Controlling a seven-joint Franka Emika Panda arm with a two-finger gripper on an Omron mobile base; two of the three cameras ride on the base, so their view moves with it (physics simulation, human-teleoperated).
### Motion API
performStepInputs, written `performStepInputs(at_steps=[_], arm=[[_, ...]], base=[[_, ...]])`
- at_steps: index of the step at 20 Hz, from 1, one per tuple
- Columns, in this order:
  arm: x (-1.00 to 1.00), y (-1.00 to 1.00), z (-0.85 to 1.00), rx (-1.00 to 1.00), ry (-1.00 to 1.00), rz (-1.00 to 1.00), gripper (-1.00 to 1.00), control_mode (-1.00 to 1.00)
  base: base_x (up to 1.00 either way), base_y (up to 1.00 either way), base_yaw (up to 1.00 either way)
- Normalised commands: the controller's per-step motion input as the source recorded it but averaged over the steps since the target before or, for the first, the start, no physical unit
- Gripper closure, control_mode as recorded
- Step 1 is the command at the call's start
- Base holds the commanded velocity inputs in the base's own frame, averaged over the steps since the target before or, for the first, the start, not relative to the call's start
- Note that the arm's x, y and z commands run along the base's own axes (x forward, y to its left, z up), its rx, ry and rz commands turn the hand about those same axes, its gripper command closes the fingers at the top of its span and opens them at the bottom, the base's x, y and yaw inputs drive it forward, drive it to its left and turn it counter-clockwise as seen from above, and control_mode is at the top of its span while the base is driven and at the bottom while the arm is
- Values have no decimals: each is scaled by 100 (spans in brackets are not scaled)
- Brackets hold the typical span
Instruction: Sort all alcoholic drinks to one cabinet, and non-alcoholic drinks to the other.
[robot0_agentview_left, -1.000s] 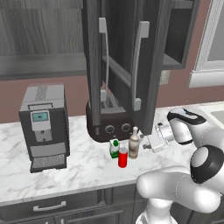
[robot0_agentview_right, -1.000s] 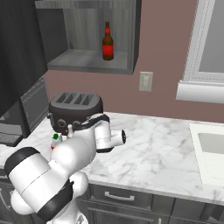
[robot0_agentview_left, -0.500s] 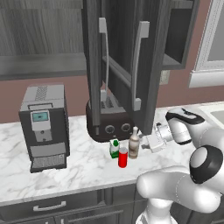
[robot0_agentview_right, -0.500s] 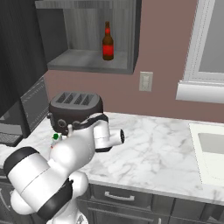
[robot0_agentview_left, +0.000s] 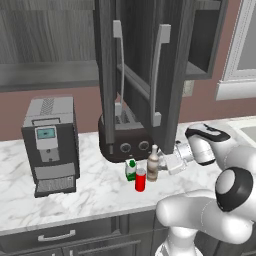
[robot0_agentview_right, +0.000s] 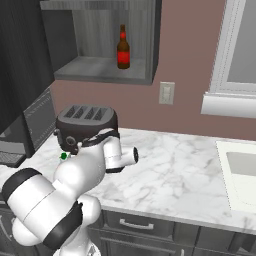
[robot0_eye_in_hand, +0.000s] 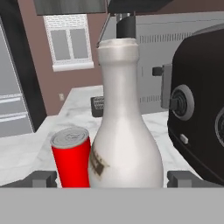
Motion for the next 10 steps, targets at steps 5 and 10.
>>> performStepInputs(at_steps=[5, 10], arm=[[6, 16, 0, 0, 0, 0, -100, -100], [5, 2, 0, 0, 0, 0, -100, -100]], base=[[0, 0, 0], [0, 0, 0]])
